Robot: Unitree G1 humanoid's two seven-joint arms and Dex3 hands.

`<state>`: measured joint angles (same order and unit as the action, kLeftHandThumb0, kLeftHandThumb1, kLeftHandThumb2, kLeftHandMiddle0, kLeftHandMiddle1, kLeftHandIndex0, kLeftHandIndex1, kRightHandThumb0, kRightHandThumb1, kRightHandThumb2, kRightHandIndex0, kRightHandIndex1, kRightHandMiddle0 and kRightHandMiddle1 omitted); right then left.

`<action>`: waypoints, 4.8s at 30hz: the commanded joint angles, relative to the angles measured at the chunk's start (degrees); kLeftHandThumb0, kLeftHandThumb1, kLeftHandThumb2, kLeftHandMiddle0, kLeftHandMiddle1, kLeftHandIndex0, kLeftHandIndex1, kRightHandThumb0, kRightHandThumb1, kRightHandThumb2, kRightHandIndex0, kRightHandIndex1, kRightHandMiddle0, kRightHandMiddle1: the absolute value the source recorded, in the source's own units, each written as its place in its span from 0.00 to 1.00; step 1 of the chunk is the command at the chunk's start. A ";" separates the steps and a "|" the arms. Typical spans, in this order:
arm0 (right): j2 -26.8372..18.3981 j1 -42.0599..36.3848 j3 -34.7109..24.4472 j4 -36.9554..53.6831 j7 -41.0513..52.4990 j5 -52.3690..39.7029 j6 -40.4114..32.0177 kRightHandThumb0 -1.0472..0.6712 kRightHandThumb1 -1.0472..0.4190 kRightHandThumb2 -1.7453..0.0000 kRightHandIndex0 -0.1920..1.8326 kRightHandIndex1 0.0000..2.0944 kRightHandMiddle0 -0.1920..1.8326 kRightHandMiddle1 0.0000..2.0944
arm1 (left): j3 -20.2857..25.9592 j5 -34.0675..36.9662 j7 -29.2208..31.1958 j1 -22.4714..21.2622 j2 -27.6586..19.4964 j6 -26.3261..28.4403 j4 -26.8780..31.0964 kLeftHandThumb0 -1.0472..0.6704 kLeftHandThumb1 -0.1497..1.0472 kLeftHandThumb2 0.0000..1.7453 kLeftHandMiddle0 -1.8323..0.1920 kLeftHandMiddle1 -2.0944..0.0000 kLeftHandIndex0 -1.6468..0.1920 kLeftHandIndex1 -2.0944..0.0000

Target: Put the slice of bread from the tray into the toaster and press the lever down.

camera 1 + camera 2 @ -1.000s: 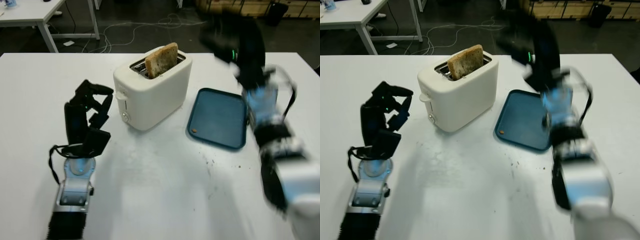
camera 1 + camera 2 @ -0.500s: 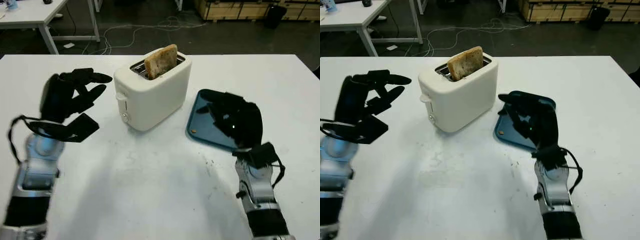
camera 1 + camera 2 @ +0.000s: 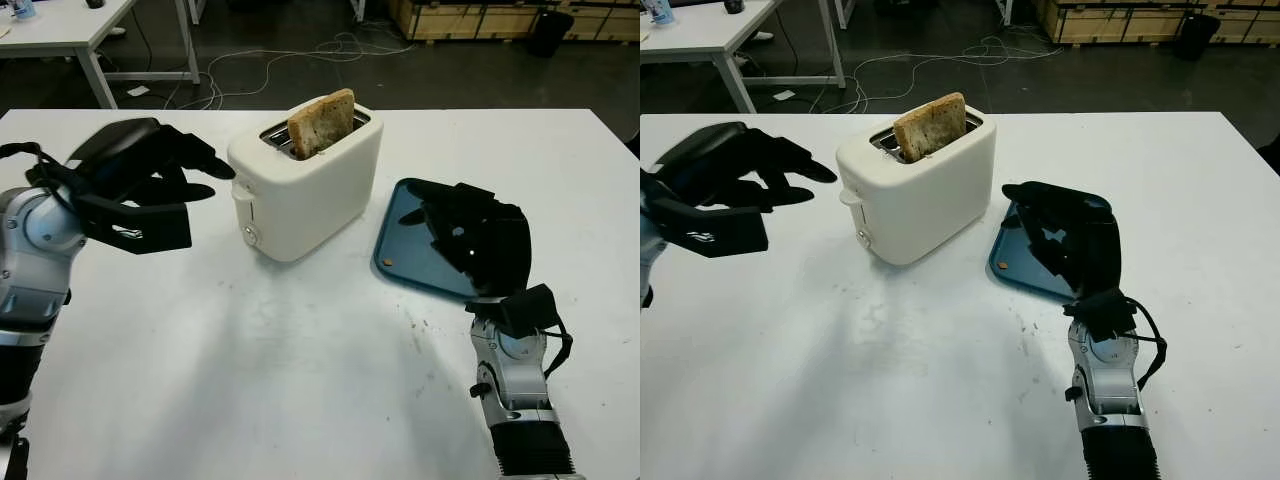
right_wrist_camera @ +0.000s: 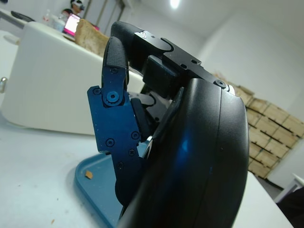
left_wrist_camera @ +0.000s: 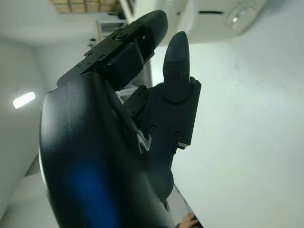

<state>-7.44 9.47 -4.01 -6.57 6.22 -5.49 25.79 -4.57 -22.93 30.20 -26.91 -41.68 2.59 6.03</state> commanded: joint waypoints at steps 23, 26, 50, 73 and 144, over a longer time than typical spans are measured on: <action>0.69 1.35 -2.40 -1.77 -1.07 0.85 1.95 0.37 0.09 0.85 0.55 0.45 0.64 0.02 | -5.62 -4.76 -1.92 -3.35 3.45 -0.76 -7.47 0.47 0.89 0.25 0.48 0.68 0.50 1.00; 0.48 1.30 -2.51 -2.07 -0.93 0.86 2.31 0.37 0.09 0.85 0.55 0.44 0.65 0.02 | -5.66 -5.10 -2.26 -3.52 3.51 -1.24 -8.13 0.47 0.89 0.25 0.50 0.64 0.50 1.00; 0.45 0.92 -2.79 -2.42 1.27 0.16 4.06 0.36 0.09 0.84 0.54 0.45 0.64 0.01 | -6.15 -6.51 -2.20 -3.67 4.35 0.20 -8.81 0.48 0.89 0.26 0.61 0.76 0.51 1.00; 0.08 -0.08 -4.32 -0.36 -0.58 1.35 6.58 0.37 0.09 0.85 0.54 0.45 0.65 0.01 | -18.31 -7.95 -6.25 -0.07 22.04 4.90 -28.02 0.47 0.89 0.30 0.60 0.83 0.48 0.99; -0.46 8.39 -7.66 -8.23 -11.06 5.29 -4.72 0.32 0.09 0.89 0.53 0.49 0.68 0.03 | 8.45 7.38 -47.30 19.25 40.68 -11.88 0.06 0.35 0.89 0.19 0.61 0.17 0.67 0.26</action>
<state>-8.06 16.89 -11.15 -14.03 -4.30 0.28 22.33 3.67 -15.10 -16.44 -7.28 -1.37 -9.24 6.54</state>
